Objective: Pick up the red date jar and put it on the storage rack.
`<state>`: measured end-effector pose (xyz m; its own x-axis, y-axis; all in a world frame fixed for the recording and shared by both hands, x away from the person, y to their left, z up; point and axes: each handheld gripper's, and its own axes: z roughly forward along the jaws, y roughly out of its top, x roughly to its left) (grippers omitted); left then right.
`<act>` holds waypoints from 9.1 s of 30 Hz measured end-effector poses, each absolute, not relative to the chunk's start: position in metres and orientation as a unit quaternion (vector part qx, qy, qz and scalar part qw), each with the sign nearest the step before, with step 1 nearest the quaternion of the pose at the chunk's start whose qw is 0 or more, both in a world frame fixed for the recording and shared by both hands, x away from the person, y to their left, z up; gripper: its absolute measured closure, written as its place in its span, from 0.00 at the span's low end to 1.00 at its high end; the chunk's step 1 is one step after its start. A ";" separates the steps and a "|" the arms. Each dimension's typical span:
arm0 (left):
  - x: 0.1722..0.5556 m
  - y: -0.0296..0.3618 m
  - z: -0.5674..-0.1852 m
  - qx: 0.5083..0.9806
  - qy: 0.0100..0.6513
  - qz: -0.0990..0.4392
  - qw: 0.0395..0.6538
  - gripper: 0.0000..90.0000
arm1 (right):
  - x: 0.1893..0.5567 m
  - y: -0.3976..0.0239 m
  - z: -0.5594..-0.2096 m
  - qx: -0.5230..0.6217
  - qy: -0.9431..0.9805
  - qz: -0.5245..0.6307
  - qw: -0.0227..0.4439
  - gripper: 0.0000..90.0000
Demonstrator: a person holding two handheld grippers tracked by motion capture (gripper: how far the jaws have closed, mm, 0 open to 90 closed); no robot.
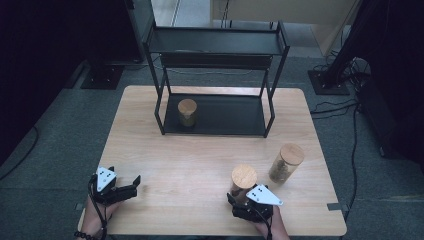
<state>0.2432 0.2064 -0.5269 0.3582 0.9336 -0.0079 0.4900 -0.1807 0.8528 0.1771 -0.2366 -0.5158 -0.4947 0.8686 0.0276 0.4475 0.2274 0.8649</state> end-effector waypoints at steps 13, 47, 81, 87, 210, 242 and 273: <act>0.243 0.207 -0.527 0.718 0.496 0.274 0.405 0.00 | 0.183 -0.231 -0.515 0.453 0.732 0.441 0.254 0.28; 0.243 0.206 -0.527 0.721 0.490 0.276 0.404 0.00 | 0.219 -0.207 -0.516 0.497 0.704 0.423 0.282 0.28; 0.243 0.206 -0.527 0.721 0.490 0.273 0.406 0.00 | 0.281 -0.206 -0.516 0.516 0.692 0.408 0.297 0.28; 0.243 0.207 -0.527 0.721 0.491 0.271 0.407 0.00 | 0.293 -0.204 -0.516 0.517 0.691 0.408 0.299 0.28; 0.243 0.210 -0.527 0.712 0.497 0.264 0.420 0.00 | 0.432 -0.184 -0.507 0.533 0.678 0.390 0.323 0.28; 0.244 0.210 -0.527 0.714 0.495 0.264 0.418 0.00 | 0.412 -0.183 -0.524 0.540 0.664 0.409 0.318 0.00; 0.244 0.209 -0.527 0.717 0.495 0.263 0.415 0.00 | 0.357 -0.190 -0.523 0.521 0.673 0.414 0.323 0.00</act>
